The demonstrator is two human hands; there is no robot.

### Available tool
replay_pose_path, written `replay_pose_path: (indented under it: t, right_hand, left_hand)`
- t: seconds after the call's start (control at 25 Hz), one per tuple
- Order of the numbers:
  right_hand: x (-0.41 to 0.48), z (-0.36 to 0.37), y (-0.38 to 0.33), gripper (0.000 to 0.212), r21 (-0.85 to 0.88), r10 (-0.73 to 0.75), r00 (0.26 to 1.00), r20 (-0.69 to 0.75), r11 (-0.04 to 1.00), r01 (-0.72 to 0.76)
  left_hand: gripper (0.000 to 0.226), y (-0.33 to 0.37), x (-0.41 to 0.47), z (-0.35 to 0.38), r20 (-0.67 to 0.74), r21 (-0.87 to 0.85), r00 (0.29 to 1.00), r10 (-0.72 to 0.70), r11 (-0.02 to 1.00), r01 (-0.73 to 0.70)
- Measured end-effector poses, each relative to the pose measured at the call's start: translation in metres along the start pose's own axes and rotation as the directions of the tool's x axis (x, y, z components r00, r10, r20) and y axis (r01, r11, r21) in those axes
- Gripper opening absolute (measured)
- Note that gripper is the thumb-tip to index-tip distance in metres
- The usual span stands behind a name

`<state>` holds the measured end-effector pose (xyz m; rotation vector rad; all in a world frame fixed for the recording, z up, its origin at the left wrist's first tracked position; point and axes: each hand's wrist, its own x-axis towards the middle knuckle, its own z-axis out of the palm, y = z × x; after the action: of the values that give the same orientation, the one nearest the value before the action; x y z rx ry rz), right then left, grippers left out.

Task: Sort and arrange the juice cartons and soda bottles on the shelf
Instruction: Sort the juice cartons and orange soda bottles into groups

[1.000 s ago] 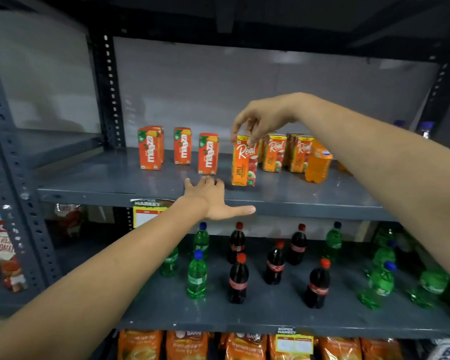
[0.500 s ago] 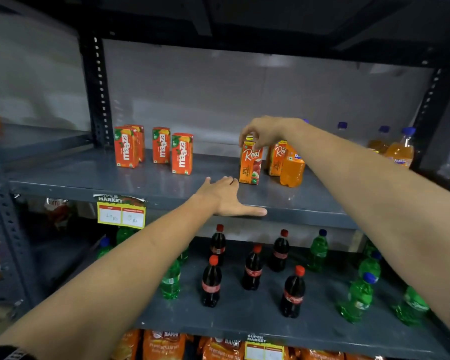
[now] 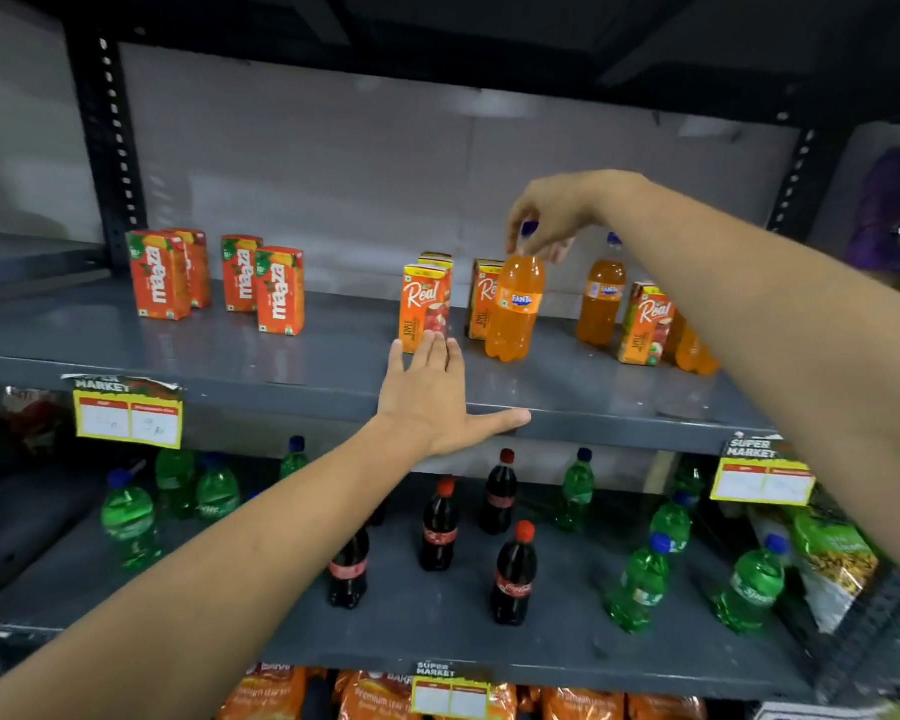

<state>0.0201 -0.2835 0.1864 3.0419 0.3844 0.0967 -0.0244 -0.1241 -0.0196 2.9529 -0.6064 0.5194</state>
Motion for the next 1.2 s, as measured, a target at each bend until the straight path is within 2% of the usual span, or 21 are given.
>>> replay_pose_path:
  t: [0.08,0.16,0.48,0.64,0.72,0.8,0.88,0.92,1.08,1.2]
  right_hand:
    - [-0.005,-0.002,0.011,0.016,0.063,-0.021,0.999,-0.039,0.998,0.024]
    - [-0.013,-0.007,0.026,0.016,0.084,-0.024,1.000,-0.019,0.996,0.025]
    - [-0.021,-0.007,0.079,0.018,0.078,0.020,0.999,-0.036,0.997,-0.017]
    - [-0.015,0.002,0.101,0.016,0.042,0.060,0.996,-0.069,0.998,-0.057]
    - [-0.010,0.010,0.108,0.017,0.024,0.065,0.988,-0.137,0.998,-0.062]
    - [-0.009,0.011,0.120,0.029,0.094,0.103,0.980,-0.168,0.992,-0.088]
    - [-0.015,0.008,0.134,0.051,0.234,0.158,0.981,-0.114,0.964,-0.128]
    - [-0.019,0.008,0.141,0.059,0.250,0.169,0.983,-0.071,0.957,-0.147]
    - [-0.020,0.026,0.158,0.063,0.007,0.242,0.968,0.066,0.970,-0.243]
    - [-0.018,0.048,0.159,0.066,-0.112,0.230,0.967,0.111,0.970,-0.217]
  left_hand:
    - [0.136,0.016,0.003,0.001,-0.014,0.007,1.000,0.003,1.000,-0.003]
    - [0.135,0.029,0.008,0.000,-0.001,0.014,1.000,0.030,0.999,-0.030]
    - [0.132,0.092,0.040,-0.003,0.177,-0.043,0.974,0.141,0.990,-0.136]
    - [0.138,0.099,0.053,-0.001,0.188,-0.096,0.971,0.146,0.987,-0.130]
    - [0.139,0.098,0.053,0.002,0.179,-0.105,0.972,0.150,0.986,-0.133]
    - [0.139,0.099,0.054,0.003,0.176,-0.109,0.972,0.153,0.985,-0.136]
    - [0.140,0.099,0.054,0.003,0.174,-0.114,0.973,0.155,0.984,-0.136]
    - [0.140,0.099,0.055,0.003,0.172,-0.116,0.973,0.155,0.984,-0.136]
    - [0.142,0.097,0.057,0.005,0.165,-0.122,0.973,0.161,0.982,-0.142]
    - [0.142,0.099,0.056,0.005,0.166,-0.122,0.973,0.158,0.983,-0.139]
